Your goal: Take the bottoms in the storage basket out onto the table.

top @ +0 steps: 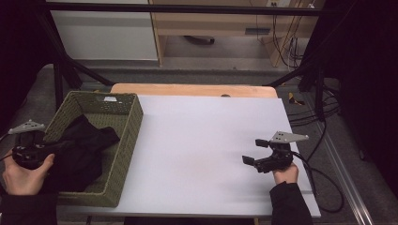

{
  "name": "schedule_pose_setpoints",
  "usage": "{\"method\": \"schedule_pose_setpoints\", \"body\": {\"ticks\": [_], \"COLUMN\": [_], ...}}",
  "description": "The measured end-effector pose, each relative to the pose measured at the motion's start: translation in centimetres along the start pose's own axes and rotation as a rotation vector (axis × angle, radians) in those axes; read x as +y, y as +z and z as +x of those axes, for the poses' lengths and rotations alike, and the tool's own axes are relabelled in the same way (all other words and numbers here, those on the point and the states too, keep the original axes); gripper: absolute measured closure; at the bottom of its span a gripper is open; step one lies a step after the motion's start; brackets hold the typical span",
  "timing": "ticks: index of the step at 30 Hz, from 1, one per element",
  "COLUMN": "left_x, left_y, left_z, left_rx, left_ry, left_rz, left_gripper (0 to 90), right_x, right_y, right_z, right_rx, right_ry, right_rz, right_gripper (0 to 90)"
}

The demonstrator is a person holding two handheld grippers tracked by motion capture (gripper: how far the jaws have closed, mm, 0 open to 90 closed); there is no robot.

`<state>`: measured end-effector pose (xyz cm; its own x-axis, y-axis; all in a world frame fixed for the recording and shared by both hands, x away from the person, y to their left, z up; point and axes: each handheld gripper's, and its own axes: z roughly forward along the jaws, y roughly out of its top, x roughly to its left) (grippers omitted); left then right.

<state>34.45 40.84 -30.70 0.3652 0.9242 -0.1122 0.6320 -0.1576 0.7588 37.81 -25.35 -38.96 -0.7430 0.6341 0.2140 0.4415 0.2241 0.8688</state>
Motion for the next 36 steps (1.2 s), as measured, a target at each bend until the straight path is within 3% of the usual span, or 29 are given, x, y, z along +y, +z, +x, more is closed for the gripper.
{"method": "schedule_pose_setpoints", "body": {"ticks": [17,36], "left_x": [0.9,2.6], "left_y": [-1.9,-4.0], "left_z": [-1.4,-1.9], "left_rx": [-0.024,-0.043], "left_ry": [0.010,0.028], "left_rz": [-0.058,-0.125], "left_gripper": [76.4,76.5], "right_x": [-0.1,0.0], "right_y": [0.2,0.0], "right_z": [0.1,0.1], "right_rx": [0.001,0.001], "right_ry": [-0.002,0.004], "right_rz": [0.007,0.001], "right_gripper": [4.0,4.0]}}
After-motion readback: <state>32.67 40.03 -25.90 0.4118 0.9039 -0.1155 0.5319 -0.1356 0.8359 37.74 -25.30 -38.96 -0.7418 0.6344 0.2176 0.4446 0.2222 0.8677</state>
